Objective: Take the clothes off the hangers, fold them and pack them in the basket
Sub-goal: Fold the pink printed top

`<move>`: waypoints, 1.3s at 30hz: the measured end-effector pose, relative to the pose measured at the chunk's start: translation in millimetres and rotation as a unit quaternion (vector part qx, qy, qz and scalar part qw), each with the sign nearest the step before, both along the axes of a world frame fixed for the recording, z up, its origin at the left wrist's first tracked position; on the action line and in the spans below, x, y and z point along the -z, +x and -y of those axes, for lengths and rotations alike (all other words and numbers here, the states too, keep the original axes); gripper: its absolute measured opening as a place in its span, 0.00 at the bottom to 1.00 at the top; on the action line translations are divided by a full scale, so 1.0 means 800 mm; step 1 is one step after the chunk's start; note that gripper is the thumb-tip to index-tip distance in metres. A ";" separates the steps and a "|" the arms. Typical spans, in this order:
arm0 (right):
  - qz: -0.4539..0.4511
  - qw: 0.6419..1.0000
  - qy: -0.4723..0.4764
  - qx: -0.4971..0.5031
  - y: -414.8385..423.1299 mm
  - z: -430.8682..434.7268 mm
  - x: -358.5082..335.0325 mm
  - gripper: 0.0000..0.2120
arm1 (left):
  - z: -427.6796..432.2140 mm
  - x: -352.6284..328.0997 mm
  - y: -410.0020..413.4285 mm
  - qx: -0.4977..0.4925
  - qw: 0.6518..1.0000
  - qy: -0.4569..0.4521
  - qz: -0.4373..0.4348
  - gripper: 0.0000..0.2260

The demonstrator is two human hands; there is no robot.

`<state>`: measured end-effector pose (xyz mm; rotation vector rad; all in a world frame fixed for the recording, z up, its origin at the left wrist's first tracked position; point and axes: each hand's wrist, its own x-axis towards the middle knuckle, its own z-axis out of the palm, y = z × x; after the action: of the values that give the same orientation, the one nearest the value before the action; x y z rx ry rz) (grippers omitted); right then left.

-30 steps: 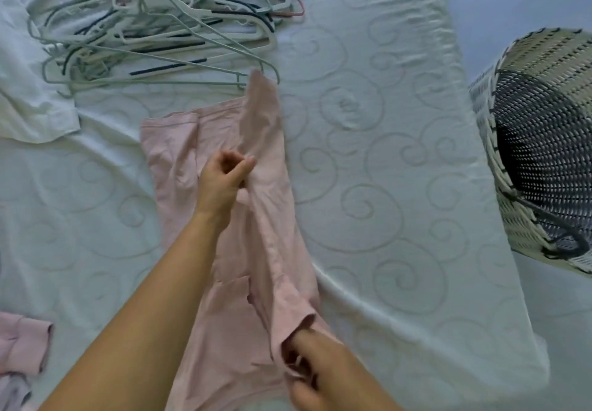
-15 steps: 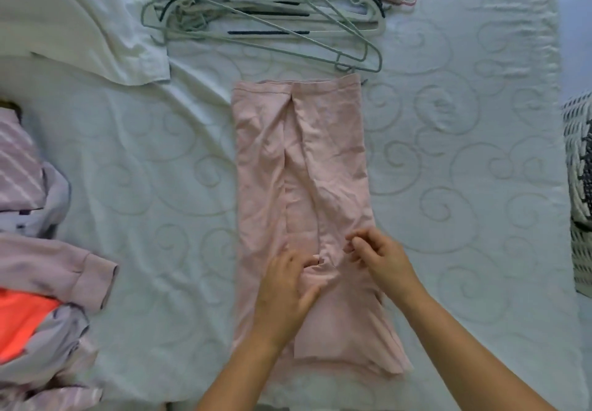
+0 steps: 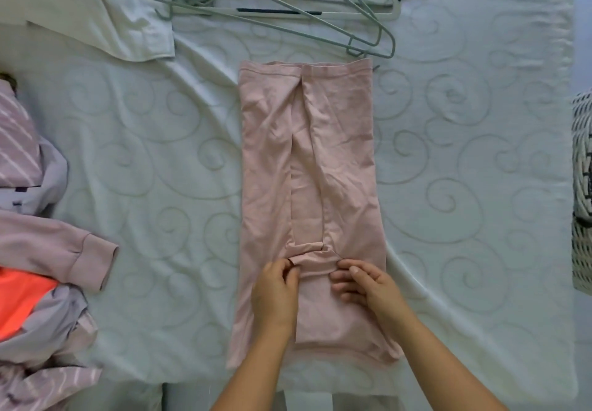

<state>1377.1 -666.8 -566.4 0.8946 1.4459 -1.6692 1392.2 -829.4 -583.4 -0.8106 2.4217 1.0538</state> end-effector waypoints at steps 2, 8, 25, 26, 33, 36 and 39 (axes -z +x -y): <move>0.022 0.999 -0.020 0.013 0.001 -0.005 0.001 0.09 | 0.005 0.002 -0.006 -0.017 1.000 -0.003 0.009 0.04; -0.064 0.968 0.244 -0.014 0.030 -0.046 -0.011 0.02 | 0.063 -0.006 0.028 -0.033 0.993 -0.086 -0.076 0.15; -0.011 0.985 -0.166 0.034 -0.183 -0.043 -0.080 0.32 | 0.109 -0.109 -0.161 -0.200 0.824 0.527 0.062 0.09; 0.003 0.975 -0.196 0.106 -0.209 -0.035 -0.073 0.32 | 0.108 -0.104 -0.192 -0.238 0.809 0.537 0.029 0.16; -0.112 0.967 0.225 0.037 -0.223 -0.018 0.022 0.11 | 0.096 -0.010 -0.223 -0.151 0.987 0.060 0.000 0.16; -0.124 0.940 0.318 -0.029 -0.184 -0.013 0.036 0.16 | 0.080 0.004 -0.191 -0.140 0.990 0.011 -0.006 0.21; -0.122 0.941 0.313 -0.044 -0.179 -0.003 0.031 0.19 | 0.074 0.009 -0.182 -0.151 0.987 0.049 -0.012 0.20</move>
<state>1233.6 -664.2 -590.8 0.9497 2.2224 -1.2916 1246.6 -888.5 -590.8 -1.1624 2.2920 1.2875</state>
